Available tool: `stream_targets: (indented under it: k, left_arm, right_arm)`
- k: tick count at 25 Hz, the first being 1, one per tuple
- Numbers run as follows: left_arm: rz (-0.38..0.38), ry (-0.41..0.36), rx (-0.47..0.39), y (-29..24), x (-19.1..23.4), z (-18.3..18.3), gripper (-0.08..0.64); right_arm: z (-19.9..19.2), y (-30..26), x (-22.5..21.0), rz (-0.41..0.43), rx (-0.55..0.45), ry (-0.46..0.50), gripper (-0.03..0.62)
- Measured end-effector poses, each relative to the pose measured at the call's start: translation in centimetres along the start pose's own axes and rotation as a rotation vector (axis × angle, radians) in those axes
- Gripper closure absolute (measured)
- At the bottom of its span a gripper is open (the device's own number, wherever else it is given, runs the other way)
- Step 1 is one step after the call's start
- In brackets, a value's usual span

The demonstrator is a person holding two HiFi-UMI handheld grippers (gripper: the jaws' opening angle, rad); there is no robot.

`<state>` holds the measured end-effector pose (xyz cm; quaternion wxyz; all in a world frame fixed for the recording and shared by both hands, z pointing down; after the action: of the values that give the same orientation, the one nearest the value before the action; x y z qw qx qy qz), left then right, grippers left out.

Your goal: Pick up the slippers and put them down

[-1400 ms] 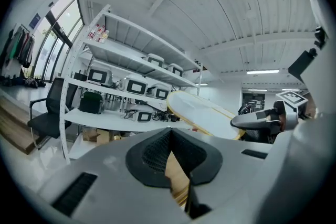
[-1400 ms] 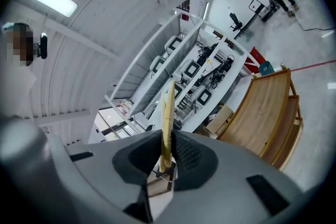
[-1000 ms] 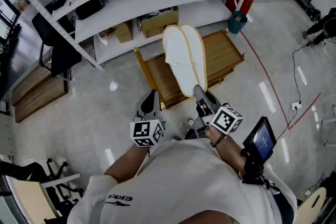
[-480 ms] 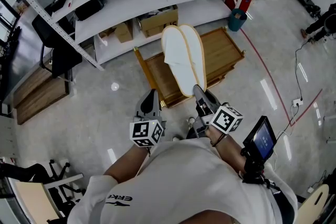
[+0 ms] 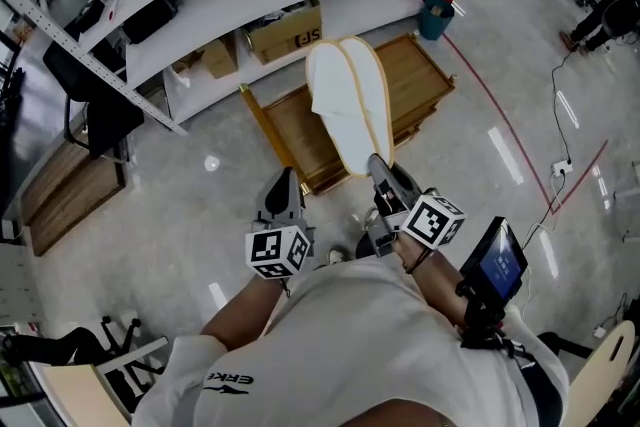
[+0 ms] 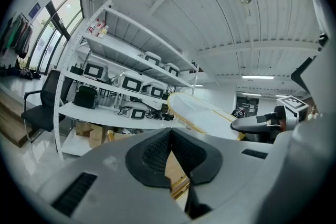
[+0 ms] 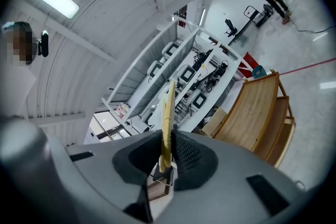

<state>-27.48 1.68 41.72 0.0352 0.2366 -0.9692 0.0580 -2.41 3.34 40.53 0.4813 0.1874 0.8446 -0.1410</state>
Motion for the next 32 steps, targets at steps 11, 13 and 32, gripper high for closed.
stream_targets:
  k: [11,13,32]
  left_arm:
    - [-0.048,-0.008,0.013,-3.2,-2.5,-0.1,0.557]
    - [-0.050,-0.012,0.010,-4.3,-3.6,0.0,0.557]
    - [-0.032,-0.047,0.014,-16.3,-19.7,1.4,0.557]
  right_arm:
    - [3.2,1.7,-1.9,-0.031,-0.062,-0.010,0.535]
    - [4.5,2.1,-2.6,-0.030,-0.070,-0.009,0.535]
    - [21.8,6.9,-12.4,-0.013,-0.047,-0.019,0.535]
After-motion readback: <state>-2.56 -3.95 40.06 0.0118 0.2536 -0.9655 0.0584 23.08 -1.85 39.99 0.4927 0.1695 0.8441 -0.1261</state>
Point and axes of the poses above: the fingertips, and each gripper's own axes: y backward along the fingers, x to its left, z out of its top, the point moved 9 cm from there along y, backward along the fingers, and after that the axes turned 10 degrees about -y, right-handed, at the moved point
